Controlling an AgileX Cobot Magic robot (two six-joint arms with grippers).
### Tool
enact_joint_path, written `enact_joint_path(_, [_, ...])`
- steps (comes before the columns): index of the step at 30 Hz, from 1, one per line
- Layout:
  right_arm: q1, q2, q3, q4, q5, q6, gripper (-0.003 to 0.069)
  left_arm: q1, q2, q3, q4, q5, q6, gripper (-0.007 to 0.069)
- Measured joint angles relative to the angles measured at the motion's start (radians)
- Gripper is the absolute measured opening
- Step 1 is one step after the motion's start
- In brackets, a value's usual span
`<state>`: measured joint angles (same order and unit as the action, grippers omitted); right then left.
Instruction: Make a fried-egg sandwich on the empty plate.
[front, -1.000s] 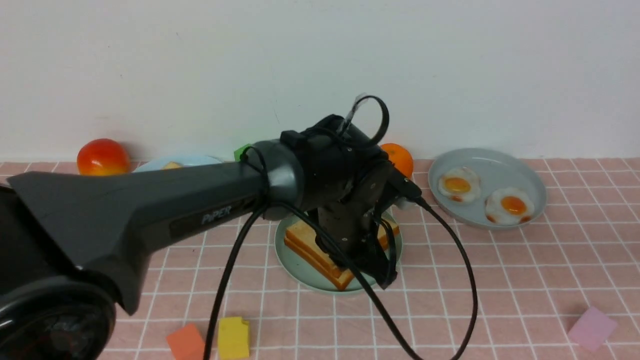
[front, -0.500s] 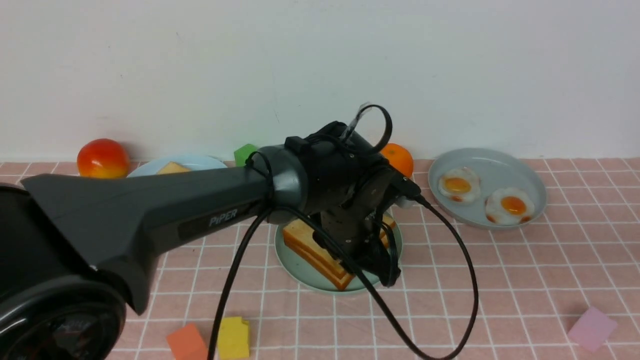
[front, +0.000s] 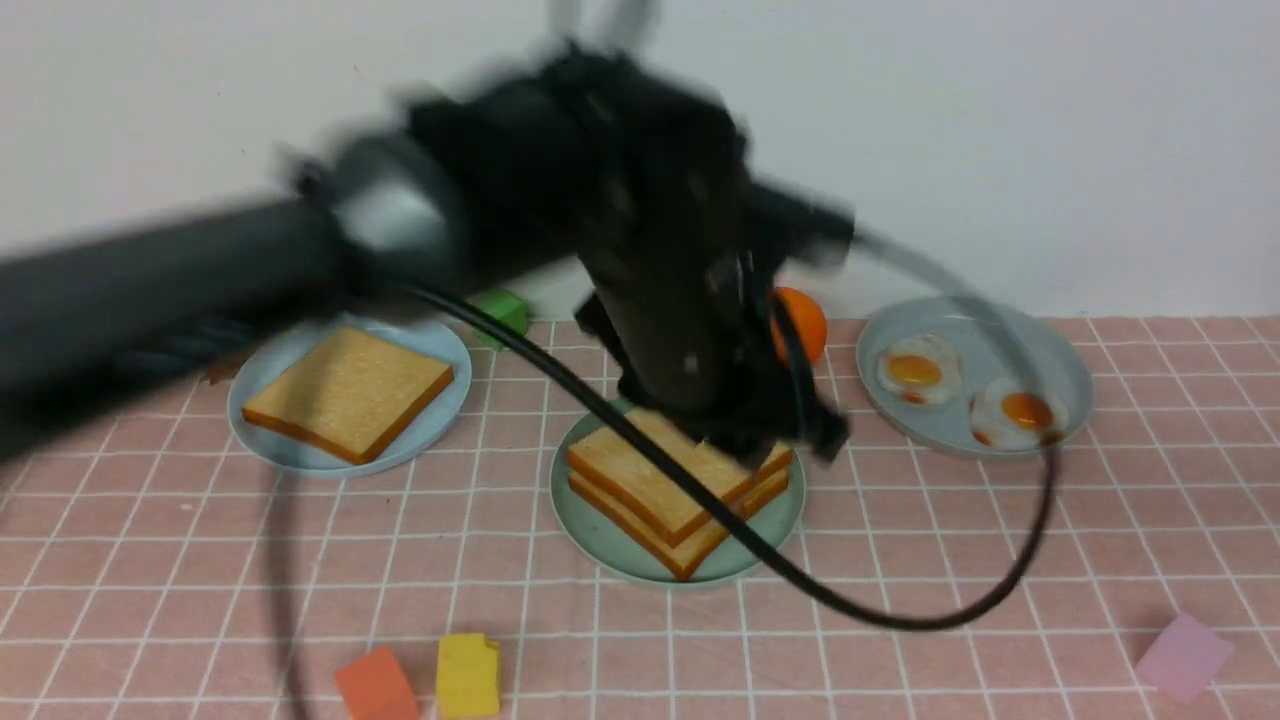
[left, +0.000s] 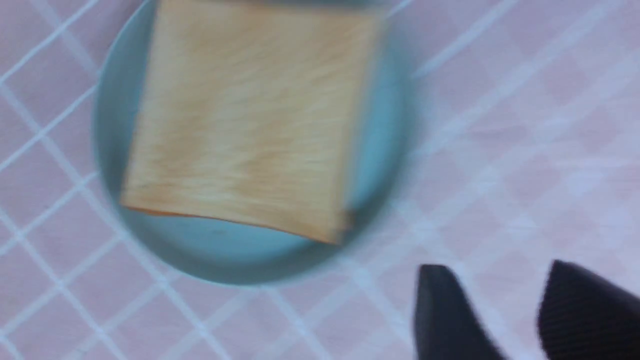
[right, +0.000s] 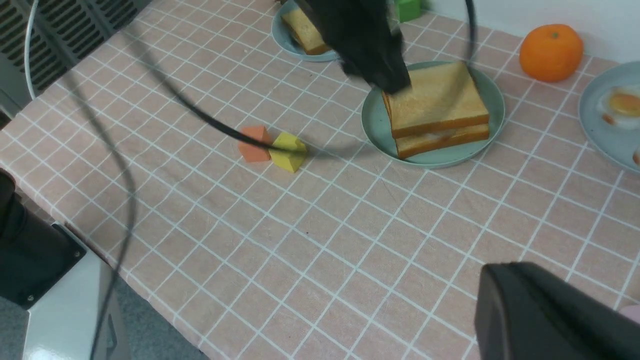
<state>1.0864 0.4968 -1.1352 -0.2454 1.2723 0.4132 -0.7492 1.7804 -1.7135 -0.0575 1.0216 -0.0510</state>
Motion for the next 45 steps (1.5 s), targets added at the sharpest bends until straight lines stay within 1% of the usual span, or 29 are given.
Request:
enact_joint_path(1, [0.000,0.000,0.000,0.000,0.000,0.000,0.0006,0.000,-0.032,0.003,-0.021,0.006,0.015,0.0185])
enact_joint_path(2, [0.000,0.000,0.000,0.000,0.000,0.000,0.0006,0.000,-0.088,0.015,-0.054,0.006,0.034,0.0129])
enact_joint_path(3, [0.000,0.000,0.000,0.001,0.000,0.000,0.0006,0.000,-0.124,0.023,-0.073,0.002,0.044,0.0095])
enact_joint_path(4, [0.000,0.000,0.000,0.001,0.000,0.000,0.0006,0.000,-0.189,0.051,-0.102,-0.008,0.060,0.0039])
enact_joint_path(5, [0.000,0.000,0.000,0.001,0.000,0.000,0.0006,0.000,-0.256,0.090,-0.123,-0.019,0.071,-0.0001])
enact_joint_path(6, [0.000,0.000,0.004,0.001,0.000,0.000,0.0006,0.000,-0.339,0.148,-0.152,-0.044,0.084,-0.0013])
enact_joint_path(9, [0.000,0.000,0.023,0.001,0.000,0.000,0.0006,0.000,-0.553,0.341,-0.176,-0.123,0.101,-0.0013])
enact_joint_path(10, [0.000,0.000,0.023,0.001,0.000,0.000,0.0006,0.000,-0.568,0.355,-0.176,-0.129,0.100,-0.0013])
enact_joint_path(12, [0.000,0.000,0.048,0.003,0.000,0.000,0.0006,0.000,-0.754,0.560,-0.181,-0.240,0.104,-0.0013])
enact_joint_path(16, [0.000,0.000,0.071,0.003,0.000,0.011,0.0006,0.000,-1.027,0.878,-0.192,-0.463,0.104,-0.0013])
enact_joint_path(21, [0.000,0.000,0.075,0.004,0.000,0.044,0.0006,0.000,-1.306,1.186,-0.199,-0.711,0.113,-0.0013])
enact_joint_path(23, [0.000,0.000,0.075,0.005,0.000,0.050,0.0008,0.000,-1.396,1.287,-0.199,-0.779,0.117,-0.0013])
enact_joint_path(26, [0.000,0.000,0.075,0.005,0.000,0.052,0.0009,0.000,-1.509,1.383,-0.200,-0.855,0.119,-0.0013])
enact_joint_path(29, [0.000,0.000,0.075,0.005,0.000,0.054,0.0013,0.000,-1.572,1.435,-0.199,-0.891,0.120,-0.0013])
enact_joint_path(38, [-0.008,0.000,0.075,0.001,0.000,0.054,0.0021,0.000,-1.590,1.451,-0.199,-0.894,0.123,-0.0013])
enact_joint_path(40, [-0.053,0.000,0.076,0.005,0.000,0.054,0.0024,0.000,-1.590,1.451,-0.199,-0.894,0.123,-0.0013])
enact_joint_path(44, [-0.269,-0.017,0.119,0.033,0.000,0.054,0.0029,0.000,-1.590,1.451,-0.199,-0.891,0.123,-0.0013])
enact_joint_path(45, [-0.345,-0.030,0.139,0.037,0.000,0.054,0.0030,0.000,-1.590,1.451,-0.199,-0.890,0.123,-0.0013])
